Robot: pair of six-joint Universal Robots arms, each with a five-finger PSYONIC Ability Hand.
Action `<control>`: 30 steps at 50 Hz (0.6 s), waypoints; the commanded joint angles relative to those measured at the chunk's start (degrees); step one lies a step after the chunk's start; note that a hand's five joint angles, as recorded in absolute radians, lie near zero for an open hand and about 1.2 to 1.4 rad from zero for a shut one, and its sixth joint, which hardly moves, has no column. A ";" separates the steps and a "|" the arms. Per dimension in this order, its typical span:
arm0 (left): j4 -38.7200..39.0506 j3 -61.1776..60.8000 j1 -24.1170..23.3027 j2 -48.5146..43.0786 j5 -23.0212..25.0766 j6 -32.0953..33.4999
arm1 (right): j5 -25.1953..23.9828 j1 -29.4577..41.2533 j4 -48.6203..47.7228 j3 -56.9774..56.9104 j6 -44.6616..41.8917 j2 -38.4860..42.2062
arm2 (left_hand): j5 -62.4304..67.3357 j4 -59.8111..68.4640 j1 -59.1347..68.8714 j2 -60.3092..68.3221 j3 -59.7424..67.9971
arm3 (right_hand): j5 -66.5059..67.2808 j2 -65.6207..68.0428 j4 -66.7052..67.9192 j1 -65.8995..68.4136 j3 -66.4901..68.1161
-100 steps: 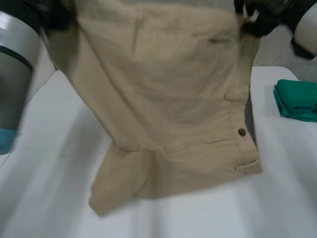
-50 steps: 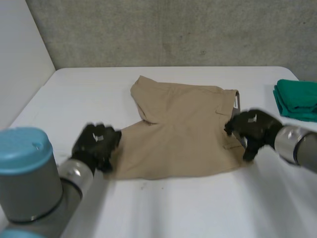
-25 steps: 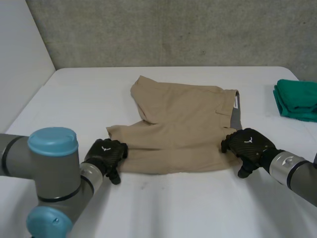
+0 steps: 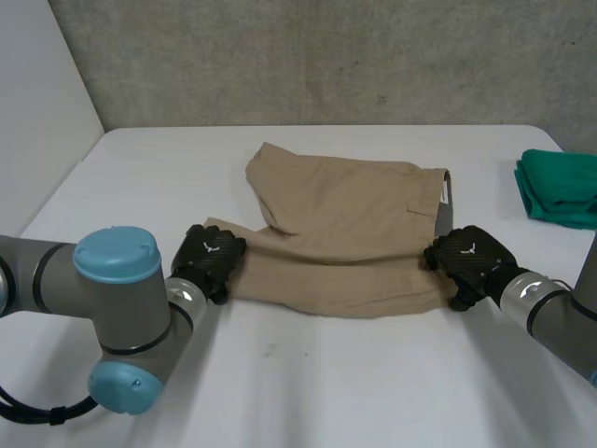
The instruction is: Fold the laundry.
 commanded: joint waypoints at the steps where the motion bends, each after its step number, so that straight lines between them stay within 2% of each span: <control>1: 0.99 1.82 0.94 -2.21 0.08 3.75 | 0.76 0.12 -0.12 -1.98 -0.02 2.03 | 6.24 5.98 5.81 6.33 6.16 | 11.92 10.12 10.32 15.98 10.24; 4: 0.98 2.35 1.03 -2.74 0.08 3.75 | 0.76 0.39 -0.12 -2.42 -0.02 2.47 | 6.41 6.15 5.97 6.50 6.33 | 15.44 13.64 13.84 19.51 13.76; 6: 0.98 2.88 1.11 -3.09 0.17 3.75 | 0.85 0.56 -0.12 -2.95 -0.02 2.56 | 10.42 10.16 9.98 10.51 10.34 | 24.00 22.19 22.40 28.06 22.32; 8: 1.07 3.23 1.20 -3.27 0.17 3.75 | 1.02 0.65 -0.12 -3.30 -0.02 2.74 | 17.48 17.22 17.04 17.56 17.40 | 30.23 28.43 28.63 34.30 28.55; 10: 1.16 3.75 1.29 -3.53 0.17 3.75 | 1.55 1.09 -0.12 -4.01 0.07 2.83 | 32.59 32.33 32.15 32.68 32.51 | 42.15 40.35 40.55 46.22 40.47; 12: 1.16 4.02 1.29 -3.53 0.17 3.66 | 1.90 1.35 -0.12 -4.36 0.07 2.74 | 42.86 42.60 42.42 42.95 42.78 | 42.31 40.51 40.71 46.38 40.63; 18: 0.55 3.41 0.85 -1.61 0.00 3.66 | 4.18 2.94 0.58 -4.80 0.25 0.90 | 42.89 42.63 42.45 42.98 42.81 | 42.31 40.51 40.71 46.38 40.63; 23: -1.73 0.25 0.94 7.61 0.08 3.66 | 4.63 2.85 1.55 -3.48 0.43 -4.19 | 42.89 42.63 42.45 42.98 42.81 | 42.31 40.51 40.71 46.38 40.63; 28: -8.32 -3.80 0.68 17.46 0.35 4.10 | 4.36 2.32 11.27 -3.30 0.25 -13.84 | 42.89 42.63 42.45 42.98 42.81 | 42.31 40.51 40.71 46.38 40.63; 30: -13.76 -5.55 0.59 22.47 0.35 4.45 | 4.19 2.23 15.33 -3.39 0.07 -17.02 | 42.89 42.63 42.45 42.98 42.81 | 42.31 40.51 40.71 46.38 40.63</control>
